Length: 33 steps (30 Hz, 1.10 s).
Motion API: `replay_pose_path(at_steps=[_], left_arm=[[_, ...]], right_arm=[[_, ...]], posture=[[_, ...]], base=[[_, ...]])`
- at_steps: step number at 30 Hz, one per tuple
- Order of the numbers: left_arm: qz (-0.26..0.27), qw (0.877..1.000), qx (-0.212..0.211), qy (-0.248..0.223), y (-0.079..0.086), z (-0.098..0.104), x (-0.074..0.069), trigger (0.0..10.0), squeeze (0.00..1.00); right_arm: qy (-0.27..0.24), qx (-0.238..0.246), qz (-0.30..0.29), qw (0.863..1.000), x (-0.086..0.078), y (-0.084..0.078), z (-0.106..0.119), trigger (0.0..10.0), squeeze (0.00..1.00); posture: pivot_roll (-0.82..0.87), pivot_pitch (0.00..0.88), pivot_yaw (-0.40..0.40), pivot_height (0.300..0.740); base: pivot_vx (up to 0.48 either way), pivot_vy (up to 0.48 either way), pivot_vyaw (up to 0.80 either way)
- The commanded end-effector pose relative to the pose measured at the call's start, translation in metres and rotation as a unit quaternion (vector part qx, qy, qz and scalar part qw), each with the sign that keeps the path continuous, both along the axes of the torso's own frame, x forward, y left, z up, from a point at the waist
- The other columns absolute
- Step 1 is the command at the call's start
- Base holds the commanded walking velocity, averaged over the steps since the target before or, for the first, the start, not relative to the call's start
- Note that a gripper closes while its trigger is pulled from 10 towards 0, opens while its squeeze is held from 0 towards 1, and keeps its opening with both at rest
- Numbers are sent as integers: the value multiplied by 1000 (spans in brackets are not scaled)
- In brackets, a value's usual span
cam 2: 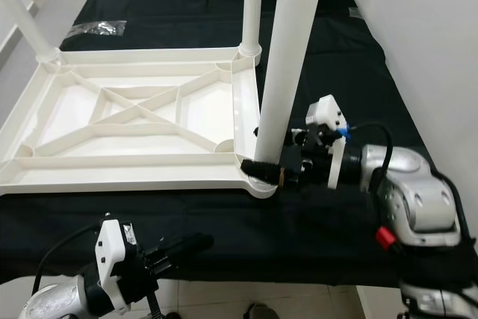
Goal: Building children table
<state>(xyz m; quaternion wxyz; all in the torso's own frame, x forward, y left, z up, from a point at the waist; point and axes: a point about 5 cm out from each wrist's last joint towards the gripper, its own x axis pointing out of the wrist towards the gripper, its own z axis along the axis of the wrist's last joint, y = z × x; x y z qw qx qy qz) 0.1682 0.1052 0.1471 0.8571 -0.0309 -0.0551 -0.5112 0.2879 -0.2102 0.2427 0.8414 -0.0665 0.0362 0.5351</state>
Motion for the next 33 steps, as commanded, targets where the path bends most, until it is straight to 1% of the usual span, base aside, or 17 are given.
replay_pose_path(at_steps=[1, 7, 9, 15, 16, 17, 18, 19, 20, 21, 22, 23, 24, 29, 30, 32, 33], left_arm=[[-3, 1000, 6, 5, 1, -1, -4, 10000, 0], [-2, 1000, 6, 5, 1, 0, -4, 10000, 0], [-4, 1000, 5, 6, 1, 0, -4, 10000, 0], [-5, 1000, 5, 6, 1, -1, -4, 10000, 0], [-5, 1000, 6, 7, 2, -2, -4, 10000, 0], [-5, 1000, 7, 8, 3, -3, -4, 10000, 0], [-5, 1000, 7, 8, 3, -3, -4, 10000, 0], [-5, 1000, 9, 7, 2, -4, -4, 10000, 0], [-5, 1000, 12, 7, 2, -6, -3, 10000, 0], [-5, 1000, 12, 7, 2, -6, -3, 10000, 0], [-4, 1000, 14, 6, 3, -7, -3, 10000, 0], [-3, 1000, 15, 6, 2, -8, -2, 10000, 0], [-3, 1000, 14, 6, 2, -8, -2, 10000, 0], [-2, 1000, 14, 5, 2, -8, 0, 10000, 0], [-1, 1000, 13, 4, 2, -8, 0, 10000, 0], [2, 1000, 11, 3, 1, -8, 0, 10000, 0], [2, 1000, 11, 3, 1, -8, 0, 10000, 0]], right_arm=[[3, 10, 14, 1000, 0, -1, -3, 0, 0], [14, 10, 25, 1000, -7, -7, -11, 0, 0], [23, 16, 12, 1000, -14, -11, -17, 0, 0], [31, 31, -6, 999, -18, -13, -21, 0, 0], [28, 45, -125, 991, -12, -7, -39, 0, 0], [48, -6, -372, 927, -10, -10, -70, 0, 0], [48, -6, -372, 927, -10, -10, -70, 0, 0], [76, -41, -465, 881, -25, 12, -92, 0, 0], [89, -53, -509, 854, -34, 31, -98, 0, 0], [89, -53, -509, 854, -34, 31, -98, 0, 0], [83, -61, -499, 860, -37, 47, -96, 0, 0], [85, -51, -464, 880, -34, 62, -94, 0, 0], [80, -43, -451, 888, -30, 68, -92, 0, 0], [81, -30, -434, 897, -27, 74, -90, 0, 0], [73, -27, -416, 906, -24, 75, -85, 10000, 0], [57, 19, -370, 927, -18, 82, -69, 10000, 0], [57, 19, -370, 927, -18, 82, -69, 10000, 0]], posture=[[34, 237, 10, 740], [29, 240, 15, 740], [24, 240, 14, 740], [21, 239, 12, 740], [24, 228, -16, 740], [22, 215, -19, 740], [22, 215, -19, 740], [40, 204, -21, 740], [36, 197, -8, 740], [36, 197, -8, 740], [30, 192, -6, 740], [25, 170, -9, 740], [30, 171, -13, 740], [31, 170, -20, 740], [24, 164, -23, 740], [18, 165, -22, 740], [18, 165, -22, 740]], base=[[0, 0, 0], [0, 0, 0], [0, 0, 0], [0, 0, 0], [0, 0, 0], [0, 0, 0], [0, 0, 0], [0, 0, 0], [0, 0, 0], [0, 0, 0], [0, 0, 0], [0, 0, 0], [0, 0, 0], [0, 0, 0], [0, 0, 0], [0, 0, 0], [0, 0, 0]])
